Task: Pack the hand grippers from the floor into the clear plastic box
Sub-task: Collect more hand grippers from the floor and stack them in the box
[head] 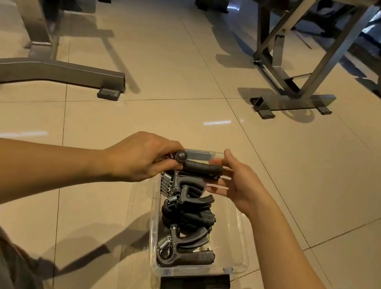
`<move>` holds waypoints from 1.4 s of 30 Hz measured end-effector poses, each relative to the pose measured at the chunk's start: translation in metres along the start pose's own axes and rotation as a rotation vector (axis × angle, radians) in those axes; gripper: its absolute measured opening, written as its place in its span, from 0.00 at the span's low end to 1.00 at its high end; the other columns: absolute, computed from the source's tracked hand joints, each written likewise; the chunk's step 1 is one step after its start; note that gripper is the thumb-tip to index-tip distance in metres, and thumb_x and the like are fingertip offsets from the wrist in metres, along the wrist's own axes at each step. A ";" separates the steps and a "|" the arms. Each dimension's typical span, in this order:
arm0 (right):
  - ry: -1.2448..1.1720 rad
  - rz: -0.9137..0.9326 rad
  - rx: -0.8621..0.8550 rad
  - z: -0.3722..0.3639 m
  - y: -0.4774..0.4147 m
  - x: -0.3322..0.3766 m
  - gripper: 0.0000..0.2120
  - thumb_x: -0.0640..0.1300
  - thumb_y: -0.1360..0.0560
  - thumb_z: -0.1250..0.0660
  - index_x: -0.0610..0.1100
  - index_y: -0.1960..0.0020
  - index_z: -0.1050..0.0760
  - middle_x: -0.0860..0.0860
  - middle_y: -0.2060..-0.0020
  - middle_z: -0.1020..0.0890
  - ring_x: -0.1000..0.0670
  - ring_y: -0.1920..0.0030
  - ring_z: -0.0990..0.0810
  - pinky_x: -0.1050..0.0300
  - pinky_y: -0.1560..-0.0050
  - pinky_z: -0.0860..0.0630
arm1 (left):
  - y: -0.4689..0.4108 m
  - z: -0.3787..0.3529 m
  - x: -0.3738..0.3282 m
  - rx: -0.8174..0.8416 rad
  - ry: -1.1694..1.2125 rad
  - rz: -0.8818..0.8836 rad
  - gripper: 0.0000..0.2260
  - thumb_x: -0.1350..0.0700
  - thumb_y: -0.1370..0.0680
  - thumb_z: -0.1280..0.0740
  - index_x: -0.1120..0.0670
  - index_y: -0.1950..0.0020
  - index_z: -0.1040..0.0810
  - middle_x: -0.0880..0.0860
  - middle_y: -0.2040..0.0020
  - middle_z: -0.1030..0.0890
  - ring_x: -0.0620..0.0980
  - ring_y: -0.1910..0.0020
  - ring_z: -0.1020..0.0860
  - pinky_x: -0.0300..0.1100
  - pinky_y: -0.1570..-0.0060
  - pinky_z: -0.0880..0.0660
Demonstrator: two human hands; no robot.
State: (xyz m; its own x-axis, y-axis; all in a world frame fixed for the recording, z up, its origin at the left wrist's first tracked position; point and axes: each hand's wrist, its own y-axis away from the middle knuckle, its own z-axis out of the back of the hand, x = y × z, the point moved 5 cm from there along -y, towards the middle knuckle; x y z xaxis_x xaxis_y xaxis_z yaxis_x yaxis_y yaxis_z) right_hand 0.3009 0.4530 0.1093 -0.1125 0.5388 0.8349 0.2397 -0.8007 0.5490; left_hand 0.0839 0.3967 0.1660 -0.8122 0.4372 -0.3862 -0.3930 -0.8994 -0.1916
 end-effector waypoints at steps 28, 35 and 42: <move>1.564 0.451 -0.134 0.006 -0.002 -0.022 0.32 0.58 0.28 0.25 0.49 0.29 0.30 0.52 0.36 0.25 0.45 0.41 0.24 0.49 0.45 0.24 | 0.011 -0.055 0.027 0.416 -0.016 0.252 0.36 0.36 0.26 0.28 0.50 0.23 0.34 0.49 0.27 0.27 0.50 0.30 0.28 0.46 0.32 0.30; 1.698 0.244 0.257 -0.023 0.000 -0.087 0.32 0.54 0.31 0.22 0.47 0.31 0.27 0.48 0.40 0.23 0.43 0.42 0.21 0.50 0.44 0.23 | 0.043 -0.105 0.030 0.544 -0.251 0.164 0.47 0.28 0.32 0.30 0.56 0.23 0.35 0.55 0.22 0.34 0.54 0.26 0.34 0.47 0.28 0.34; 1.778 0.291 0.212 -0.026 -0.002 -0.105 0.30 0.54 0.30 0.24 0.49 0.31 0.27 0.49 0.40 0.24 0.44 0.39 0.25 0.49 0.43 0.24 | 0.049 -0.112 0.031 0.457 -0.174 0.155 0.53 0.27 0.37 0.27 0.57 0.22 0.37 0.53 0.21 0.36 0.53 0.25 0.35 0.45 0.27 0.34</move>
State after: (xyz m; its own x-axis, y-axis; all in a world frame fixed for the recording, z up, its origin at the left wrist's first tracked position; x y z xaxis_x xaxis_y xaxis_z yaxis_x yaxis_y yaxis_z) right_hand 0.2875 0.3907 0.0214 -0.7981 -0.6023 0.0126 0.5270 -0.6879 0.4991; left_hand 0.0883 0.3669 0.0438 -0.9204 0.3262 -0.2156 -0.3788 -0.8806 0.2849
